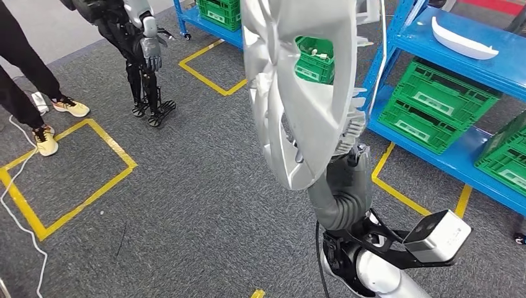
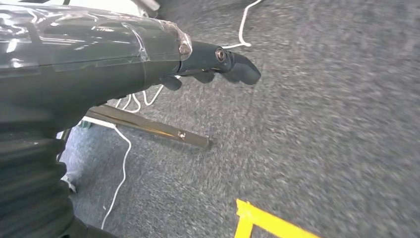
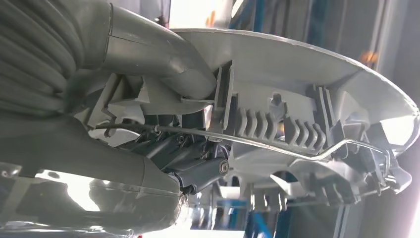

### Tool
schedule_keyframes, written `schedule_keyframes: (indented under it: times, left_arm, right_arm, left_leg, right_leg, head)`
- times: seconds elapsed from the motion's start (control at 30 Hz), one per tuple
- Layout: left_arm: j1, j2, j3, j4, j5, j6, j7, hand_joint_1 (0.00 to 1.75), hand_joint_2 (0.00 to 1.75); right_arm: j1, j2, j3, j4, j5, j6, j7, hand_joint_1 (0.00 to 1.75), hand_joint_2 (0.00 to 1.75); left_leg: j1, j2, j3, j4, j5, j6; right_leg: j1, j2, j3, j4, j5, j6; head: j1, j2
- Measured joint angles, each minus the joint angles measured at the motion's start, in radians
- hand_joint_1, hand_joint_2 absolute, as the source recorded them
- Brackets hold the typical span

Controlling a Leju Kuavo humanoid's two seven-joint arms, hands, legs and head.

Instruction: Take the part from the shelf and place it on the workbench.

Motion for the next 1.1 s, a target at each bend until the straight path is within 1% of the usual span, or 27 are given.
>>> schedule_keyframes:
  times: [0.03,0.1,0.13,0.2,0.27,0.3,0.33,0.37,0.4,0.43,0.5,0.57,0.6,0.63,0.67,0.73,0.77,0.8,0.83,0.87,0.9,0.93,0.97,1.0,1.03,1.07,1.1]
  left_arm:
    - [-0.001,0.002,0.0,0.0,0.0,-0.001,0.002,0.0,1.75]
    - [-0.003,0.007,0.0,0.0,0.0,-0.002,0.007,0.0,1.75]
    - [-0.004,0.01,0.0,0.0,0.001,-0.003,0.01,0.0,1.75]
    - [-0.007,0.014,0.0,0.0,0.003,-0.008,0.017,0.0,1.75]
    - [-0.012,0.017,0.001,0.0,0.003,-0.019,0.024,0.0,1.75]
    - [-0.014,0.02,0.001,0.0,0.003,-0.024,0.027,0.0,1.75]
    - [-0.015,0.023,0.001,-0.001,0.006,-0.028,0.029,0.0,1.75]
    - [-0.017,0.027,0.001,-0.001,0.011,-0.03,0.031,0.0,1.75]
    - [-0.019,0.03,0.001,-0.001,0.02,-0.031,0.031,0.0,1.75]
    - [-0.023,0.032,0.001,-0.001,0.029,-0.032,0.03,0.0,1.75]
    - [-0.035,0.034,0.001,-0.002,0.042,-0.034,0.028,0.0,1.75]
    - [-0.044,0.034,0.001,-0.002,0.049,-0.035,0.028,0.0,1.75]
    - [-0.046,0.035,0.002,-0.003,0.054,-0.034,0.028,0.0,1.75]
    - [-0.045,0.036,0.002,-0.003,0.059,-0.033,0.028,0.0,1.75]
    - [-0.044,0.037,0.003,-0.002,0.064,-0.03,0.028,0.0,1.75]
    - [-0.045,0.042,0.005,-0.002,0.085,-0.02,0.027,0.0,1.75]
    - [-0.046,0.044,0.008,-0.002,0.099,-0.013,0.026,0.0,1.75]
    - [-0.045,0.048,0.013,-0.002,0.114,-0.006,0.026,0.0,1.75]
    - [-0.042,0.051,0.019,-0.002,0.126,-0.001,0.025,0.0,1.75]
    - [-0.038,0.056,0.025,-0.002,0.135,0.003,0.024,0.0,1.75]
    - [-0.034,0.06,0.031,-0.002,0.141,0.005,0.022,0.0,1.75]
    - [-0.031,0.063,0.036,-0.002,0.147,0.008,0.021,0.0,1.75]
    - [-0.03,0.065,0.041,-0.002,0.155,0.012,0.02,0.0,1.75]
    - [-0.03,0.066,0.048,-0.002,0.165,0.017,0.021,0.0,1.75]
    - [-0.029,0.068,0.056,-0.002,0.179,0.024,0.022,0.0,1.75]
    - [-0.028,0.07,0.065,-0.002,0.192,0.031,0.022,0.0,1.75]
    - [-0.027,0.074,0.074,-0.002,0.203,0.037,0.022,0.0,1.75]
  right_arm:
    - [-0.004,0.003,0.003,0.001,-0.002,0.01,-0.002,1.75,1.75]
    - [-0.011,0.008,0.01,0.005,-0.004,0.024,-0.006,1.75,1.75]
    - [-0.014,0.012,0.013,0.007,-0.009,0.031,-0.009,1.75,1.75]
    - [-0.019,0.018,0.017,0.014,-0.023,0.049,-0.021,1.75,1.75]
    - [-0.022,0.022,0.021,0.024,-0.044,0.076,-0.046,1.75,1.75]
    - [-0.024,0.025,0.023,0.031,-0.057,0.094,-0.066,1.75,1.75]
    - [-0.028,0.029,0.026,0.039,-0.071,0.114,-0.087,1.75,1.75]
    - [-0.033,0.035,0.029,0.046,-0.086,0.132,-0.107,1.75,1.75]
    - [-0.041,0.041,0.031,0.053,-0.098,0.147,-0.121,1.75,1.75]
    - [-0.05,0.046,0.032,0.058,-0.107,0.158,-0.129,1.75,1.75]
    - [-0.064,0.053,0.033,0.066,-0.118,0.169,-0.134,1.75,1.75]
    - [-0.069,0.057,0.033,0.073,-0.123,0.173,-0.134,1.75,1.75]
    - [-0.071,0.059,0.033,0.076,-0.125,0.174,-0.134,1.75,1.75]
    - [-0.071,0.062,0.033,0.078,-0.127,0.174,-0.134,1.75,1.75]
    - [-0.068,0.065,0.032,0.08,-0.129,0.173,-0.134,1.75,1.75]
    - [-0.055,0.071,0.03,0.081,-0.127,0.165,-0.136,1.75,1.75]
    - [-0.044,0.072,0.027,0.081,-0.123,0.158,-0.138,1.75,1.75]
    - [-0.033,0.072,0.023,0.08,-0.118,0.15,-0.14,1.75,1.75]
    - [-0.023,0.072,0.019,0.078,-0.113,0.143,-0.141,1.75,1.75]
    - [-0.013,0.072,0.016,0.076,-0.11,0.138,-0.142,1.75,1.75]
    - [-0.006,0.072,0.013,0.075,-0.108,0.134,-0.142,1.75,1.75]
    - [0.0,0.071,0.012,0.073,-0.107,0.131,-0.142,1.75,1.75]
    - [0.005,0.071,0.01,0.071,-0.107,0.129,-0.142,1.75,1.75]
    - [0.008,0.071,0.008,0.068,-0.106,0.126,-0.142,1.75,1.75]
    - [0.011,0.07,0.005,0.063,-0.106,0.123,-0.141,1.75,1.75]
    - [0.015,0.069,0.0,0.057,-0.107,0.12,-0.141,1.75,1.75]
    - [0.017,0.068,-0.004,0.052,-0.108,0.118,-0.139,1.75,1.75]
  left_leg:
    - [-0.003,0.013,0.002,-0.007,-0.004,0.011]
    - [-0.006,-0.01,-0.006,-0.003,-0.003,0.037]
    - [-0.007,-0.025,-0.008,-0.003,-0.002,0.045]
    - [-0.006,-0.056,-0.009,-0.006,0.003,0.06]
    - [-0.011,-0.087,-0.011,-0.007,0.006,0.069]
    - [-0.015,-0.103,-0.012,-0.007,0.008,0.073]
    - [-0.02,-0.12,-0.012,-0.006,0.009,0.076]
    - [-0.025,-0.137,-0.012,-0.006,0.011,0.079]
    - [-0.029,-0.154,-0.012,-0.006,0.012,0.08]
    - [-0.033,-0.17,-0.011,-0.007,0.014,0.082]
    - [-0.035,-0.199,-0.014,-0.007,0.021,0.079]
    - [-0.028,-0.224,-0.022,-0.01,0.031,0.068]
    - [-0.025,-0.237,-0.025,-0.015,0.037,0.061]
    - [-0.025,-0.232,-0.028,-0.015,0.04,0.056]
    - [-0.028,-0.205,-0.034,-0.008,0.033,0.052]
    - [-0.029,-0.135,-0.07,0.063,-0.014,0.045]
    - [-0.025,-0.113,-0.097,0.121,-0.047,0.038]
    - [-0.018,-0.108,-0.123,0.179,-0.073,0.031]
    - [-0.011,-0.107,-0.139,0.217,-0.084,0.023]
    - [-0.004,-0.104,-0.136,0.221,-0.076,0.014]
    - [0.003,-0.095,-0.115,0.19,-0.054,0.004]
    - [0.009,-0.072,-0.079,0.129,-0.026,-0.007]
    - [0.01,-0.037,-0.046,0.075,-0.009,-0.014]
    - [0.009,-0.009,-0.023,0.036,0.0,-0.012]
    - [0.007,0.011,-0.013,0.016,-0.001,-0.002]
    - [0.003,0.013,-0.015,0.018,-0.008,0.014]
    - [0.002,-0.001,-0.018,0.017,-0.008,0.029]
  right_leg:
    - [0.002,-0.008,0.001,0.004,-0.004,0.007]
    - [0.003,-0.026,0.006,0.001,-0.006,0.017]
    - [0.0,-0.023,0.007,0.004,-0.013,0.022]
    - [-0.005,0.019,-0.012,0.059,-0.059,0.025]
    - [-0.003,0.073,-0.067,0.19,-0.129,0.02]
    - [0.0,0.084,-0.096,0.254,-0.153,0.016]
    - [0.003,0.089,-0.115,0.29,-0.157,0.01]
    - [0.007,0.093,-0.118,0.29,-0.141,0.001]
    - [0.013,0.099,-0.105,0.252,-0.107,-0.01]
    - [0.018,0.114,-0.08,0.188,-0.065,-0.023]
    - [0.025,0.158,-0.036,0.074,-0.012,-0.049]
    - [0.029,0.175,-0.019,0.033,-0.007,-0.064]
    - [0.032,0.164,-0.015,0.021,-0.004,-0.066]
    - [0.03,0.15,-0.009,0.006,0.002,-0.064]
    - [0.029,0.137,-0.002,-0.011,0.01,-0.062]
    - [0.024,0.108,0.009,-0.038,0.026,-0.056]
    - [0.024,0.094,0.011,-0.042,0.028,-0.057]
    - [0.022,0.078,0.011,-0.042,0.027,-0.055]
    - [0.02,0.064,0.011,-0.041,0.026,-0.052]
    - [0.016,0.05,0.011,-0.038,0.022,-0.047]
    - [0.011,0.037,0.011,-0.032,0.018,-0.04]
    - [0.005,0.025,0.011,-0.023,0.01,-0.03]
    - [0.004,0.015,0.008,-0.011,0.0,-0.018]
    - [0.003,0.006,0.007,0.002,-0.01,-0.007]
    - [0.005,-0.001,0.007,0.011,-0.018,0.002]
    - [0.007,-0.008,0.009,0.013,-0.023,0.008]
    - [0.005,-0.016,0.013,0.013,-0.024,0.011]
  head:
    - [0.001,0.0]
    - [0.008,0.0]
    - [0.013,0.0]
    - [0.023,0.0]
    - [0.038,0.0]
    - [0.045,0.0]
    - [0.049,0.0]
    - [0.051,0.0]
    - [0.053,0.0]
    - [0.056,0.0]
    - [0.053,0.0]
    - [0.053,0.0]
    - [0.056,0.0]
    - [0.06,0.0]
    - [0.059,0.0]
    - [0.049,0.0]
    - [0.041,0.0]
    - [0.035,0.0]
    - [0.03,0.0]
    - [0.025,0.0]
    - [0.021,0.0]
    - [0.017,0.0]
    - [0.011,0.0]
    - [0.006,0.0]
    - [0.006,0.0]
    - [0.008,0.0]
    - [0.013,0.0]
